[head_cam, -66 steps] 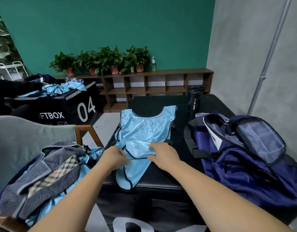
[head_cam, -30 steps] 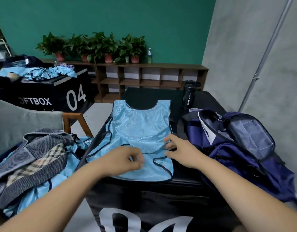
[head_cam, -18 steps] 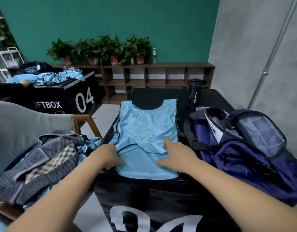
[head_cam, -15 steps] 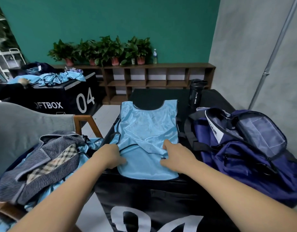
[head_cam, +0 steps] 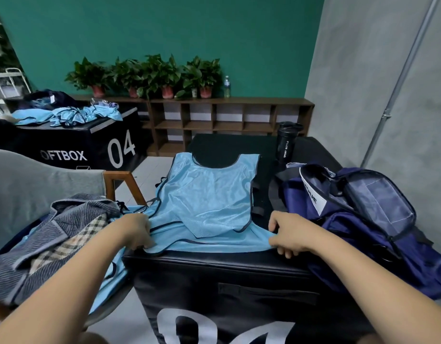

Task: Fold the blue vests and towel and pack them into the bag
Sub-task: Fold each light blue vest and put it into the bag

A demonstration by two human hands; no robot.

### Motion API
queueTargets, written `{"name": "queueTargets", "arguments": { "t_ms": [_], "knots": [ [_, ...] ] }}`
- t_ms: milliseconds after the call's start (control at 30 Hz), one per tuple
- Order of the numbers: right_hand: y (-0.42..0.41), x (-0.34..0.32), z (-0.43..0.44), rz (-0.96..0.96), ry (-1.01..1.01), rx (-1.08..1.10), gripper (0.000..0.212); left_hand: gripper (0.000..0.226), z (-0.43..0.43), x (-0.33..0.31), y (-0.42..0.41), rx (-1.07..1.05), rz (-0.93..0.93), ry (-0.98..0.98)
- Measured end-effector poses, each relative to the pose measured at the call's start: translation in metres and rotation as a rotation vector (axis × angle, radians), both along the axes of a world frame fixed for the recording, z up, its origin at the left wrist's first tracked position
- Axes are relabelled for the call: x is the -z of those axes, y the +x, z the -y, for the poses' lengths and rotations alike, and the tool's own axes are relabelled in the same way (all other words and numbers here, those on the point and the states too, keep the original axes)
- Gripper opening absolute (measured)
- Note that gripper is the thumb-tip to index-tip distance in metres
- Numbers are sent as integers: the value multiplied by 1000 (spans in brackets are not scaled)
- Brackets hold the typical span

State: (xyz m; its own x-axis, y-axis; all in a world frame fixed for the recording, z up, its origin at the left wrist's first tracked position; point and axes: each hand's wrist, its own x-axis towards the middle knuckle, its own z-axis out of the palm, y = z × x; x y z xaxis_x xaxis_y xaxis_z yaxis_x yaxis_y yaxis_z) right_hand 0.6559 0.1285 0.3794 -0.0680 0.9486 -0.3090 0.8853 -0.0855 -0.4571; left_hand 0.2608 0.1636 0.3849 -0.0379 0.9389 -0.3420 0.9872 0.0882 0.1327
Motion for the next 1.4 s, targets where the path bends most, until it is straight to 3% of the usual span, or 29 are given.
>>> {"name": "queueTargets", "arguments": {
  "t_ms": [67, 133, 200, 267, 367, 433, 600, 667, 800, 900, 1000, 1133, 1200, 1300, 1400],
  "knots": [
    [-5, -6, 8, 93, -148, -66, 22, 21, -3, 1, -1, 20, -8, 54],
    [-7, -11, 8, 197, -167, -108, 36, 27, -5, 3, 4, 35, 60, 180],
    [-6, -14, 3, 273, -84, -117, 46, 27, -3, 5, 16, 80, 136, 303],
    [-6, -14, -1, 272, 48, -108, 38, 33, -2, 9, 32, 164, 213, 381],
    [-12, -5, -10, 160, 200, -15, 23, 48, 0, 16, 56, 358, 335, 371],
    [-18, 3, -16, 145, 250, 24, 26, 54, 0, 22, 71, 437, 383, 343],
    [-27, 18, -27, 130, 266, 36, 20, 34, -3, 38, 102, 492, 246, 435],
    [-26, 21, -31, 146, 291, 35, 10, 30, -2, 41, 110, 497, 247, 425],
    [-16, 6, -33, 165, 334, 151, 13, 22, -3, 44, 115, 483, 244, 432],
    [-9, -3, -25, 269, 210, 174, 6, 11, -7, 44, 116, 473, 237, 476],
    [-12, 1, -15, 303, 29, 120, 14, 9, -7, 44, 117, 453, 239, 493],
    [-13, -7, -12, 365, 277, 104, 12, 15, -2, 37, 122, 400, 330, 533],
    [-19, -10, -9, 190, 346, 130, 18, 14, 2, 31, 128, 387, 398, 555],
    [-36, -13, 1, -357, 135, 201, 47, 13, 13, 25, 138, 407, 493, 578],
    [-42, -3, 0, -621, 19, 265, 48, 13, 24, 22, 149, 474, 529, 555]
  ]
}}
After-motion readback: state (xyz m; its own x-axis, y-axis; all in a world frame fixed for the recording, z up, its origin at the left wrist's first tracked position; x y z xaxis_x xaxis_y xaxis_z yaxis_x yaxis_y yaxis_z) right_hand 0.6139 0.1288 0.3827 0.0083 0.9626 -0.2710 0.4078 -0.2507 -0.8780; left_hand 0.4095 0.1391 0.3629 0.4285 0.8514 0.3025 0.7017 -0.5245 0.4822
